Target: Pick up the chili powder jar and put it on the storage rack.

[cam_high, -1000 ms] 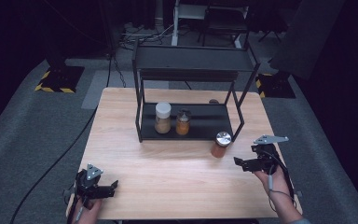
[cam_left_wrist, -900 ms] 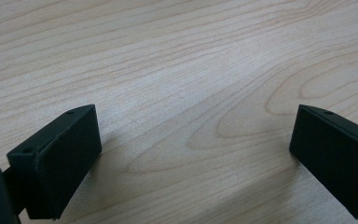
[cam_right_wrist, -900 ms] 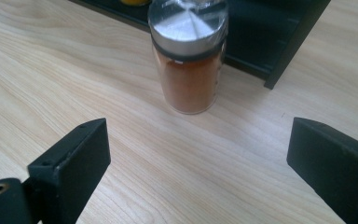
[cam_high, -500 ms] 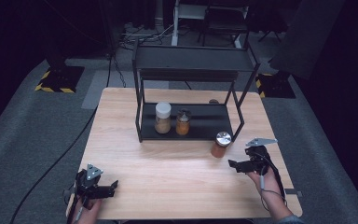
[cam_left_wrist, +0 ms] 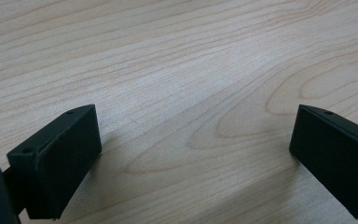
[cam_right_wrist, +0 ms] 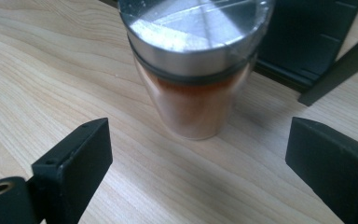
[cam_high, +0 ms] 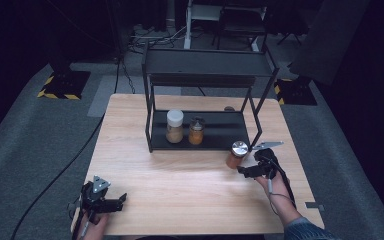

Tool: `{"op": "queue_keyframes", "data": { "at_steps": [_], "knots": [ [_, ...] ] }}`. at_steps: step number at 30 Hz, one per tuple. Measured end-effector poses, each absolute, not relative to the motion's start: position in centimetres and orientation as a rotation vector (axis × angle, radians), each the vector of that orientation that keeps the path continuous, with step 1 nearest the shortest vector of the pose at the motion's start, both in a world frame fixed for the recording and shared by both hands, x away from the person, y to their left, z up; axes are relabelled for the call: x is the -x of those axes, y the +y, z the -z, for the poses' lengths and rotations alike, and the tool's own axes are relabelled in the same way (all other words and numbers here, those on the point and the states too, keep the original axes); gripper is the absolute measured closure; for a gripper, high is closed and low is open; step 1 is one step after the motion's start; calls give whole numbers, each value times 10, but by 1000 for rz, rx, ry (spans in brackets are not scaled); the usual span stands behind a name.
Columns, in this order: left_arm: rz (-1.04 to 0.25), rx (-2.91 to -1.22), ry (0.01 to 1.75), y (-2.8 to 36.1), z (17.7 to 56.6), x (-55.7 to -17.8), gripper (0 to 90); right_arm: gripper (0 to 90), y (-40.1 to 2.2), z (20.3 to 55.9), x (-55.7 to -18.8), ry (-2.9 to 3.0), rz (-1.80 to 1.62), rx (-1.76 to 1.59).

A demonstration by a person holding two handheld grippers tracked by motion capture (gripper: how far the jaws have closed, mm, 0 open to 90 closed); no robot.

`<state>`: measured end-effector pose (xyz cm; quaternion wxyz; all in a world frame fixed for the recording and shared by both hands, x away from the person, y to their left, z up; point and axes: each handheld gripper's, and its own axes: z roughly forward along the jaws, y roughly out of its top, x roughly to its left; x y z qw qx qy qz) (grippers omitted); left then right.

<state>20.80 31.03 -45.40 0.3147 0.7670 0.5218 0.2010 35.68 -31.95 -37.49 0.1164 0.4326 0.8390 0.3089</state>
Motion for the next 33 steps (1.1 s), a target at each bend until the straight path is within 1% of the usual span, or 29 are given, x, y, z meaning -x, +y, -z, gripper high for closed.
{"op": "queue_keyframes", "data": {
  "at_steps": [9, 16, 21, 23, 27, 30, 33],
  "knots": [
    [-535, -2013, 1389, 309, 454, -208, 18, 72, -306, 372, -376, 2476, -887, -1253],
    [-536, -2010, 1394, 309, 454, -208, 18, 94, -296, 371, -391, 2503, -860, -1253],
    [-536, -2008, 1395, 308, 454, -208, 18, 150, -289, 375, -400, 2530, -847, -1236],
    [-537, -2012, 1395, 308, 454, -208, 18, 186, -287, 377, -404, 2544, -841, -1236],
    [-537, -2012, 1396, 308, 454, -208, 16, 222, -283, 379, -407, 2544, -820, -1233],
    [-538, -2013, 1396, 308, 454, -208, 14, 275, -282, 380, -406, 2532, -809, -1230],
    [-538, -2013, 1396, 308, 454, -208, 14, 282, -282, 380, -406, 2531, -807, -1226]
  ]
}}
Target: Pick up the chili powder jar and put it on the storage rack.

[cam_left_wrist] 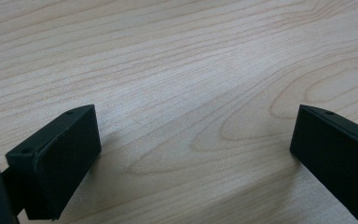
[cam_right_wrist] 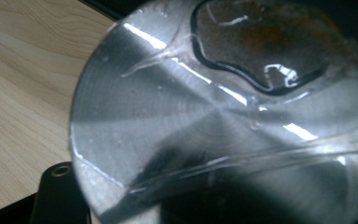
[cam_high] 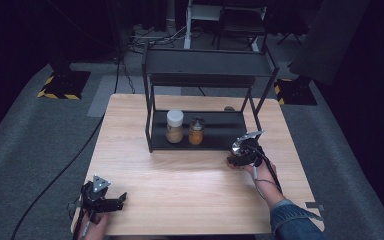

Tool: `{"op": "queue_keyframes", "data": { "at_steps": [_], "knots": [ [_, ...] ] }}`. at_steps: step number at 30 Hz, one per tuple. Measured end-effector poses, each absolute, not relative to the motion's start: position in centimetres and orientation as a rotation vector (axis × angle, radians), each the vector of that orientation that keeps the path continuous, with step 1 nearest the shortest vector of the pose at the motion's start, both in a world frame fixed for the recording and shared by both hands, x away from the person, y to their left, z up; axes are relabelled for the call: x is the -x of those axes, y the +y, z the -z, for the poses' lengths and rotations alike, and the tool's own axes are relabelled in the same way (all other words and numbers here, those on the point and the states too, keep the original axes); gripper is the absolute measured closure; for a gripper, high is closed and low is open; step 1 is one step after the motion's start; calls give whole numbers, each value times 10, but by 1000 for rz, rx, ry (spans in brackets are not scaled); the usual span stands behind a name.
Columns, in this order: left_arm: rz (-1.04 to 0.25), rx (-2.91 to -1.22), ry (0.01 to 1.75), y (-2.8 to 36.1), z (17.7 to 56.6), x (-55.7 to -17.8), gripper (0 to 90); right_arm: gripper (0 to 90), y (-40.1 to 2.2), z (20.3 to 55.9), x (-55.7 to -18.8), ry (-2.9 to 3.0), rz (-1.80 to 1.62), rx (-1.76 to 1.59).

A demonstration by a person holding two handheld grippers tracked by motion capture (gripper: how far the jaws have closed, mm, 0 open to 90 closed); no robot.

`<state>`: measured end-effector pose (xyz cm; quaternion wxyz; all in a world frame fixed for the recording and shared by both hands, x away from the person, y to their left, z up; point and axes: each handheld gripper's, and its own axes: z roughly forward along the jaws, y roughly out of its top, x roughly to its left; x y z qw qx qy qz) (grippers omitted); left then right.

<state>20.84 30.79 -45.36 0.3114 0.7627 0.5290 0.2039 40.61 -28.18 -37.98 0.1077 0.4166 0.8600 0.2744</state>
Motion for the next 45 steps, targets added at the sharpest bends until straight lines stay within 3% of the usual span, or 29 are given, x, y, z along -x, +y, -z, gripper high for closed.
{"op": "queue_keyframes", "data": {
  "at_steps": [13, 29, 45],
  "knots": [
    [-538, -2014, 1396, 308, 454, -208, 14, 297, -277, 373, -396, 2505, -813, -1189],
    [-538, -2013, 1396, 308, 454, -208, 14, 297, -284, 306, -378, 2478, -858, -1120],
    [-537, -2011, 1398, 308, 454, -208, 14, 297, -276, 249, -392, 2453, -869, -1076]
  ]
}}
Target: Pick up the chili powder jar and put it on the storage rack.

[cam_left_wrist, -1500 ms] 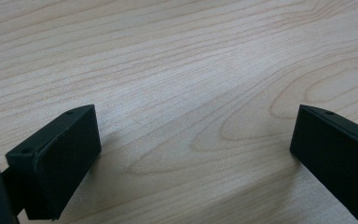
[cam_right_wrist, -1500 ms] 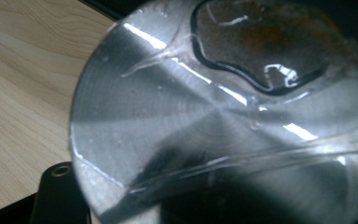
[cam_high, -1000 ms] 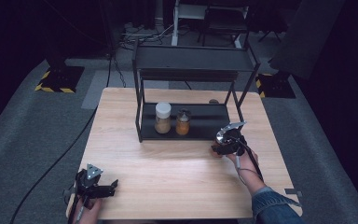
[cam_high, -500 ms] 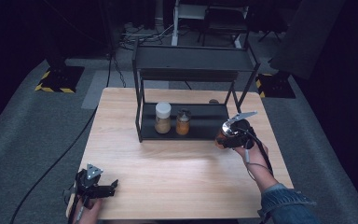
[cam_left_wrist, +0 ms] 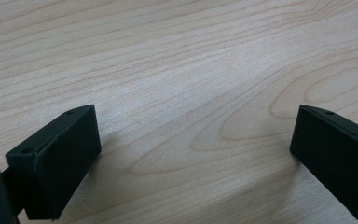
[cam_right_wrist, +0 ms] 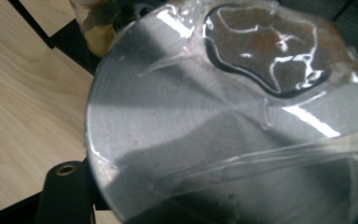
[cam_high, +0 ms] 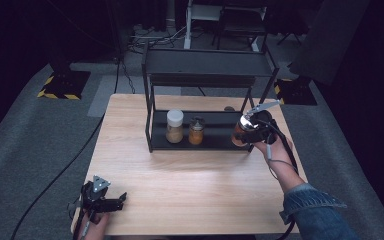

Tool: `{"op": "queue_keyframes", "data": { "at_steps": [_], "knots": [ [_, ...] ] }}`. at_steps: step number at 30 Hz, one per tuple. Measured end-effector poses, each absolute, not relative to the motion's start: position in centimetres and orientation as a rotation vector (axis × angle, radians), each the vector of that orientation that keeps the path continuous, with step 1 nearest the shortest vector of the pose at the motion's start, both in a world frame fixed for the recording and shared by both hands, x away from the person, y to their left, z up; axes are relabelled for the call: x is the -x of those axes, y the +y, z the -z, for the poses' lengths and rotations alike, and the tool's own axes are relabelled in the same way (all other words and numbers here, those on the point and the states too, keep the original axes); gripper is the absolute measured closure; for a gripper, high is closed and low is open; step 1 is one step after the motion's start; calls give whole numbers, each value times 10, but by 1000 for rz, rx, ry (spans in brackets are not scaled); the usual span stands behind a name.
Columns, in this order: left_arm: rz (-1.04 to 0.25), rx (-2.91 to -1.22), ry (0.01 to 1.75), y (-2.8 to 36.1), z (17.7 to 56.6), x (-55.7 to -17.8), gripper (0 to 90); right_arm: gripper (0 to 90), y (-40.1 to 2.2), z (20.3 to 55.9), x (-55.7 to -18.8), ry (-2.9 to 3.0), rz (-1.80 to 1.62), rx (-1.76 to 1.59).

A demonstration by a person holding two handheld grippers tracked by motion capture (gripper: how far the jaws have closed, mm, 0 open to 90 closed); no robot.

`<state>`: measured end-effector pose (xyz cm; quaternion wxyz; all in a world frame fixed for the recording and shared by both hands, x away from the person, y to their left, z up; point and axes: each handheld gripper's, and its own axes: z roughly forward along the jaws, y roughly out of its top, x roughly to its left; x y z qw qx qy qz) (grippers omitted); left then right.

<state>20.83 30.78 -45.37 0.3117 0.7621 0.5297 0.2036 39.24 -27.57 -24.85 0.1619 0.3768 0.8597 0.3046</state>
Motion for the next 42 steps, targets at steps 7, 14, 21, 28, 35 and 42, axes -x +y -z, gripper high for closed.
{"op": "queue_keyframes", "data": {
  "at_steps": [7, 14, 21, 28, 35, 42],
  "knots": [
    [-538, -2013, 1397, 308, 454, -208, 14, 297, -260, 238, -414, 2458, -859, -1073],
    [-538, -2012, 1397, 308, 454, -208, 14, 297, -246, 248, -435, 2460, -846, -1080],
    [-537, -2011, 1398, 308, 454, -208, 14, 297, -239, 265, -448, 2460, -840, -1081],
    [-537, -2012, 1397, 308, 454, -208, 14, 297, -226, 290, -469, 2470, -781, -1109],
    [-537, -2012, 1397, 308, 454, -208, 14, 297, -219, 311, -481, 2483, -752, -1146],
    [-537, -2011, 1398, 308, 454, -208, 14, 297, -212, 331, -490, 2506, -722, -1167]
  ]
}}
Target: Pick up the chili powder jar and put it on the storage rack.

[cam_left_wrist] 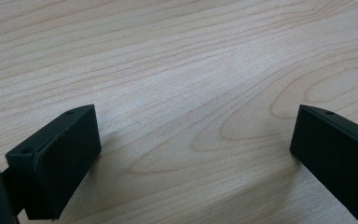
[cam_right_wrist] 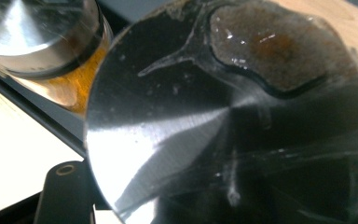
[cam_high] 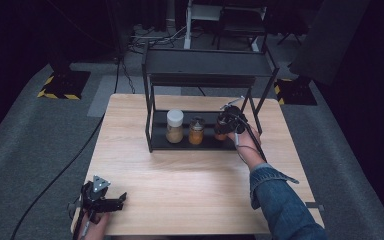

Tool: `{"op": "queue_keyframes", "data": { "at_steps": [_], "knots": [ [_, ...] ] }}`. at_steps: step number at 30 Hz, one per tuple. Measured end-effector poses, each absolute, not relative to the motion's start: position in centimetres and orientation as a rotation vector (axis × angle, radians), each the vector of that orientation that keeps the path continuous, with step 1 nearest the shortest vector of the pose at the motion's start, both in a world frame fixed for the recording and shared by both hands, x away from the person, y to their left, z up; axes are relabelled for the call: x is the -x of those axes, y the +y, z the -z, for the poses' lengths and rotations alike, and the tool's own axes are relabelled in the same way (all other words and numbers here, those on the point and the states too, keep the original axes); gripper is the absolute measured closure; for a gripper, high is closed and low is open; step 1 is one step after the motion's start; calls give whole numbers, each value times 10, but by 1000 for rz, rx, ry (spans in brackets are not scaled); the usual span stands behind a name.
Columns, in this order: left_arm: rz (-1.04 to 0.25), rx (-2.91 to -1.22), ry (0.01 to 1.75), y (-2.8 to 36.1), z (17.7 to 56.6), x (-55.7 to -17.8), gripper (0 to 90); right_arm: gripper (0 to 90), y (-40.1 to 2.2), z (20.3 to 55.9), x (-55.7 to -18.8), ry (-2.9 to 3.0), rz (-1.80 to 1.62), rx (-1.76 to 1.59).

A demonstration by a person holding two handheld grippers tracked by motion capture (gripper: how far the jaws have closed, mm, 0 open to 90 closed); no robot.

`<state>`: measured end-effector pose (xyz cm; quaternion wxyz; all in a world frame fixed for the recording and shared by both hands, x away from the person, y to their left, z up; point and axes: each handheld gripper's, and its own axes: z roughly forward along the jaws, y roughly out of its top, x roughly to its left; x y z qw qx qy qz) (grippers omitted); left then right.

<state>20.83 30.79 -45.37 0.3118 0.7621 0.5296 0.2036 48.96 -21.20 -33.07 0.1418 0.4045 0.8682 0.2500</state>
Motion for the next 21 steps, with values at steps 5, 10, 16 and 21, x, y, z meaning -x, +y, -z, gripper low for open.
{"op": "queue_keyframes", "data": {
  "at_steps": [5, 10, 16, 21],
  "knots": [
    [-537, -2011, 1398, 308, 454, -208, 14, 297, -209, 340, -493, 2515, -719, -1183],
    [-537, -2012, 1397, 308, 454, -208, 14, 296, -207, 345, -495, 2520, -720, -1197],
    [-538, -2014, 1396, 308, 454, -208, 14, 296, -204, 351, -498, 2523, -707, -1209],
    [-537, -2011, 1398, 308, 454, -208, 14, 296, -204, 355, -501, 2529, -697, -1223]
  ]
}}
